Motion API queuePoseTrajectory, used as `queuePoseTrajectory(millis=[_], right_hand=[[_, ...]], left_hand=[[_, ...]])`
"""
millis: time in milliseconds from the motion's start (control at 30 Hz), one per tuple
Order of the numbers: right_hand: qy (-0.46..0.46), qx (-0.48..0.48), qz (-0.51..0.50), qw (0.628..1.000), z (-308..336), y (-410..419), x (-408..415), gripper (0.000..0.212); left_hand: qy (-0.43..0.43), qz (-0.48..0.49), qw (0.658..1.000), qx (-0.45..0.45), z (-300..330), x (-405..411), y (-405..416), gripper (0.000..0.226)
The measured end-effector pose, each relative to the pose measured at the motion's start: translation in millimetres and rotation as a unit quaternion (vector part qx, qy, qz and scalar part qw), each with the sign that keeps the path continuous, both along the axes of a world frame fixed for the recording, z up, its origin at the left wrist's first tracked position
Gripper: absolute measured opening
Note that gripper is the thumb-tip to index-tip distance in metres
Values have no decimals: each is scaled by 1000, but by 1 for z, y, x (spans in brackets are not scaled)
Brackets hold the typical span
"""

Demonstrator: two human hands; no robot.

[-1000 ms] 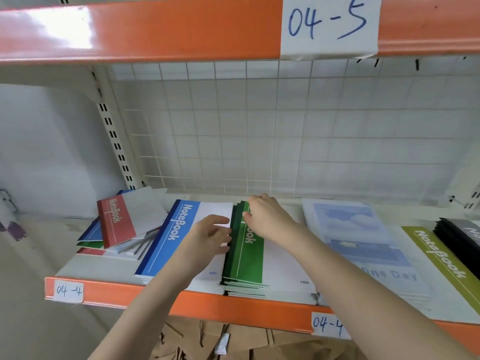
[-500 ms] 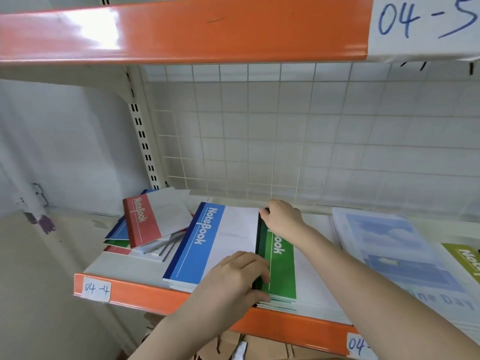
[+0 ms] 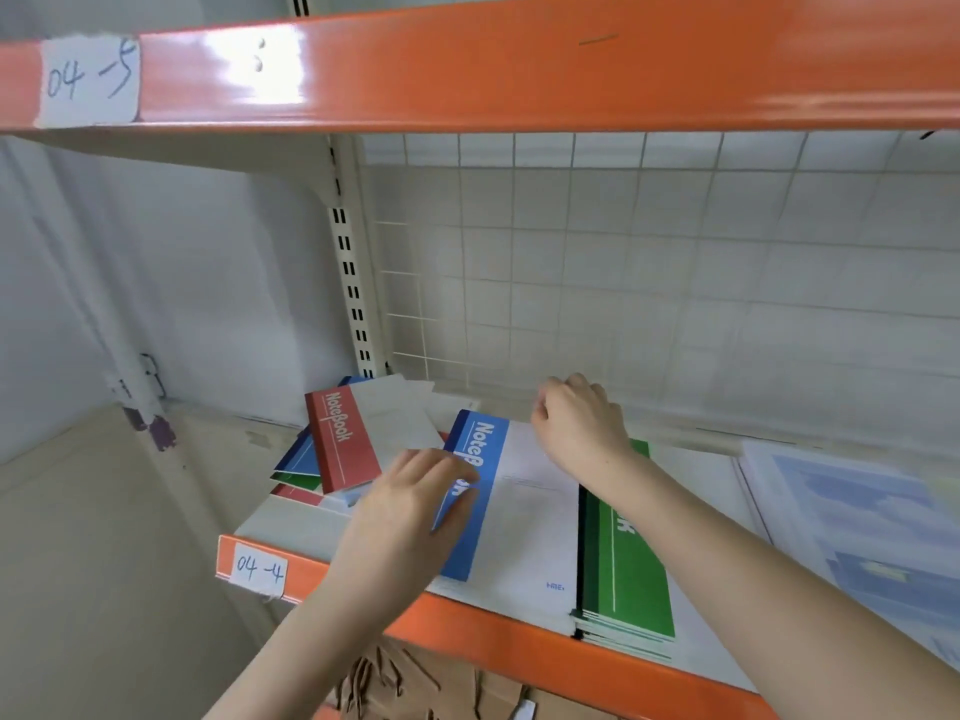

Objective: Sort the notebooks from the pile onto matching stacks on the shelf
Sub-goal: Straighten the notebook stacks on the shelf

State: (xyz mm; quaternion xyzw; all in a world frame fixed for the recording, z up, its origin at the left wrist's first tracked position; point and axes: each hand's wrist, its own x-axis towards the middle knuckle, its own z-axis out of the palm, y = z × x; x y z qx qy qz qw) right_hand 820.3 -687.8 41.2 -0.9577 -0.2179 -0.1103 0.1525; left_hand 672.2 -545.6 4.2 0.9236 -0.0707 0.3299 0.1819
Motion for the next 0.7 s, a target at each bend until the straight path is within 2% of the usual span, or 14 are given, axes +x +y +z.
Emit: queuePoseTrajectory(millis=[67, 133, 233, 367, 500, 600, 700], right_hand=[[3, 23, 57, 998, 2, 25, -5, 25], [18, 37, 107, 993, 0, 51, -11, 25], [49, 27, 154, 987, -7, 88, -15, 24], [59, -64, 152, 984, -18, 129, -10, 27], [78, -135, 101, 983, -27, 148, 2, 33], [58, -131, 89, 986, -33, 152, 5, 27], [34, -70, 92, 993, -36, 149, 5, 10]], left_hand=[[39, 118, 991, -59, -3, 5, 38, 15], [117, 220, 959, -133, -8, 13, 76, 22], [182, 290, 921, -185, -22, 27, 121, 19], [213, 322, 900, -199, -36, 38, 151, 23], [194, 329, 903, -199, -34, 44, 150, 26], [223, 326, 899, -189, -28, 50, 146, 24], [256, 328, 888, -194, -23, 60, 144, 23]])
